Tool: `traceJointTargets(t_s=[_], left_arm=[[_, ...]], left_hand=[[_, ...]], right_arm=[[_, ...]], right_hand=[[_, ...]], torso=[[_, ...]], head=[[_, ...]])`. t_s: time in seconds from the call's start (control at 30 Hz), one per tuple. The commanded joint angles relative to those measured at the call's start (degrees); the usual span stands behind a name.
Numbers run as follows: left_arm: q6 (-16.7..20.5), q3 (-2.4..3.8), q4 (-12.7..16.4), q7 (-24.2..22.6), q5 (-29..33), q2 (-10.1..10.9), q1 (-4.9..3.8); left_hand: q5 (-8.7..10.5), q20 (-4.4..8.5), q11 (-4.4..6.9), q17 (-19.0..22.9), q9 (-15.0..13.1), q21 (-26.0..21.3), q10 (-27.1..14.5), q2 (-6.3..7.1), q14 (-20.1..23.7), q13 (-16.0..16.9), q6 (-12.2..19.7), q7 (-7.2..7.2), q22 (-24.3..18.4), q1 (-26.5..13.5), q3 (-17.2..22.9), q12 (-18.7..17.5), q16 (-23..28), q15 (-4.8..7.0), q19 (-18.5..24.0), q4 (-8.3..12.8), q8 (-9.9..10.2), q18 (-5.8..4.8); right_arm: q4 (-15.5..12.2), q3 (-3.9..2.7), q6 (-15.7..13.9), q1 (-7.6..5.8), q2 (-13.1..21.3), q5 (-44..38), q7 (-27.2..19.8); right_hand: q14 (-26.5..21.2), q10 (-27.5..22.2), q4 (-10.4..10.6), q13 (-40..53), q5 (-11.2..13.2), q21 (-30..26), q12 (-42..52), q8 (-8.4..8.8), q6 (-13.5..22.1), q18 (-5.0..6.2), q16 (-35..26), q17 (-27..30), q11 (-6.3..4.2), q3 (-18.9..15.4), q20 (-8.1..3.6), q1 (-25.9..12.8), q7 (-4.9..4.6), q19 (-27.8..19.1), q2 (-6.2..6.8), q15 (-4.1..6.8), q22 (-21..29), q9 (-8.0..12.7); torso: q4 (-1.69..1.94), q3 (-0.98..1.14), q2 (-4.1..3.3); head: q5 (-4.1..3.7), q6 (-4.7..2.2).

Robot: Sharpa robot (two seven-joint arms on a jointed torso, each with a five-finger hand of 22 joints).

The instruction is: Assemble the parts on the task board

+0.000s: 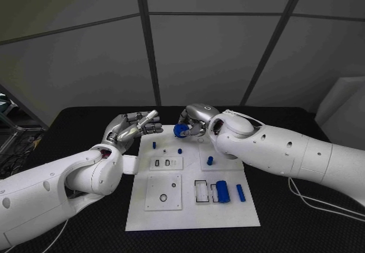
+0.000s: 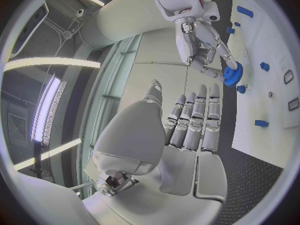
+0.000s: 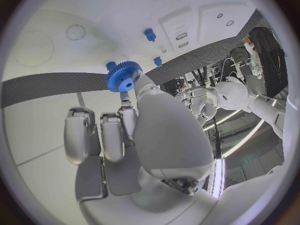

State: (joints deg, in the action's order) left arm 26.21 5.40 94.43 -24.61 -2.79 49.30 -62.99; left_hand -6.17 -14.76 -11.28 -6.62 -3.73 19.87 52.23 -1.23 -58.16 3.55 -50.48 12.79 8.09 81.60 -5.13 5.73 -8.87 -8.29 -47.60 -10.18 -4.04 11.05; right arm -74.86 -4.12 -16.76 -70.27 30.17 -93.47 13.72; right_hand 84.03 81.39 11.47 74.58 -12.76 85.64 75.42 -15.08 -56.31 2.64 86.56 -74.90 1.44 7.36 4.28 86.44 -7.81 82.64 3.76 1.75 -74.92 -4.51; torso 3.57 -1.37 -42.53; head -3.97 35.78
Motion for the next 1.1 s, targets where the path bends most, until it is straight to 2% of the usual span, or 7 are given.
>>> traceJointTargets(t_s=[0.03, 0.17, 0.43, 0.57, 0.7, 1.1], left_arm=[[-0.58, 0.05, 0.05, -0.2, -0.35, -0.08, -0.08], [-0.55, 0.05, -0.03, -0.18, -0.35, -0.06, -0.09], [-0.54, 0.06, -0.02, -0.17, -0.38, -0.13, -0.1], [-0.48, 0.06, 0.0, -0.21, -0.43, -0.16, -0.11], [-0.46, 0.06, 0.05, -0.24, -0.44, -0.16, -0.12], [-0.41, 0.07, -0.07, -0.25, -0.45, -0.18, -0.13]], left_hand=[[0.34, 0.07, 0.1, -0.05, -0.01, -0.13, -0.39, -0.63, 0.06, 0.02, -0.08, 0.61, -0.09, -0.15, -0.22, -0.23, 0.33, -0.25, -0.18, 0.22, 0.27, -0.62], [0.34, 0.06, 0.09, -0.04, 0.0, -0.16, -0.43, -0.64, 0.11, 0.02, 0.02, 0.63, -0.11, -0.14, -0.23, -0.27, 0.4, -0.27, -0.15, 0.25, 0.29, -0.63], [0.34, 0.03, 0.04, -0.04, 0.03, -0.21, -0.52, -0.67, 0.21, 0.02, 0.29, 0.7, -0.15, -0.13, -0.28, -0.37, 0.54, -0.31, -0.08, 0.31, 0.35, -0.64], [0.34, 0.03, 0.03, -0.03, 0.03, -0.22, -0.54, -0.67, 0.24, 0.02, 0.26, 0.71, -0.16, -0.12, -0.29, -0.39, 0.57, -0.33, -0.07, 0.33, 0.35, -0.65], [0.34, 0.02, 0.02, -0.03, 0.02, -0.23, -0.56, -0.68, 0.27, 0.03, 0.22, 0.72, -0.17, -0.11, -0.3, -0.41, 0.61, -0.34, -0.05, 0.35, 0.35, -0.65], [0.34, 0.01, 0.0, -0.02, 0.02, -0.25, -0.57, -0.69, 0.31, 0.03, 0.23, 0.73, -0.18, -0.09, -0.3, -0.43, 0.66, -0.36, -0.02, 0.38, 0.36, -0.66]], right_arm=[[1.11, 0.0, 0.16, -0.08, -1.21, -1.4, -0.39], [2.8, 0.05, 0.56, -0.02, -3.07, -1.43, -0.56], [4.69, 0.22, 1.72, 0.02, -4.87, -1.44, -0.18], [5.25, 0.62, 2.47, 0.04, -5.38, -1.45, 0.01], [5.8, 0.83, 3.41, 0.11, -5.75, -1.45, 0.15], [6.84, 1.01, 4.52, 0.61, -5.94, -1.87, 0.89]], right_hand=[[4.54, 0.12, -0.01, -0.06, 0.0, 0.23, -0.19, 0.03, -1.31, -0.5, 0.35, -8.26, 0.37, 0.43, 0.17, 0.24, 1.1, 0.37, -0.17, 0.28, -5.56, -1.82], [4.52, -0.12, -0.16, -0.32, 0.03, 0.21, -0.53, 0.42, -1.06, -0.5, 0.33, -8.22, 0.5, 0.84, 0.24, 0.15, 0.94, 0.33, -0.13, 0.18, -5.53, -1.76], [4.5, -0.51, -0.28, -0.72, 0.09, 0.15, -1.06, 1.0, -0.62, -0.47, 0.29, -8.16, 0.72, 1.25, 0.38, -0.19, 0.67, 0.21, 0.1, 0.0, -5.41, -1.66], [4.49, -0.61, -0.31, -0.83, 0.09, 0.13, -1.2, 1.13, -0.53, -0.46, 0.27, -8.11, 0.78, 1.36, 0.42, -0.27, 0.62, 0.18, 0.14, -0.05, -5.38, -1.64], [4.49, -0.63, -0.32, -0.85, 0.09, 0.13, -1.22, 1.16, -0.51, -0.46, 0.26, -8.1, 0.79, 1.38, 0.43, -0.29, 0.6, 0.18, 0.15, -0.06, -5.38, -1.63], [4.45, -0.93, -0.42, -1.12, 0.23, 0.03, -1.61, 1.66, -0.1, -0.42, 0.19, -7.98, 0.99, 1.69, 0.58, -0.63, 0.37, 0.02, 0.42, -0.23, -5.2, -1.55]], torso=[[0.06, -0.03, -0.03], [0.02, 0.03, -0.03], [-0.01, -0.01, 0.0], [-0.13, 0.0, -0.01], [-0.05, 0.02, -0.01], [-0.09, 0.06, 0.01]], head=[[0.04, 0.18], [0.16, 0.18], [0.17, 0.28], [0.19, 0.28], [0.19, 0.36], [0.33, 0.54]])
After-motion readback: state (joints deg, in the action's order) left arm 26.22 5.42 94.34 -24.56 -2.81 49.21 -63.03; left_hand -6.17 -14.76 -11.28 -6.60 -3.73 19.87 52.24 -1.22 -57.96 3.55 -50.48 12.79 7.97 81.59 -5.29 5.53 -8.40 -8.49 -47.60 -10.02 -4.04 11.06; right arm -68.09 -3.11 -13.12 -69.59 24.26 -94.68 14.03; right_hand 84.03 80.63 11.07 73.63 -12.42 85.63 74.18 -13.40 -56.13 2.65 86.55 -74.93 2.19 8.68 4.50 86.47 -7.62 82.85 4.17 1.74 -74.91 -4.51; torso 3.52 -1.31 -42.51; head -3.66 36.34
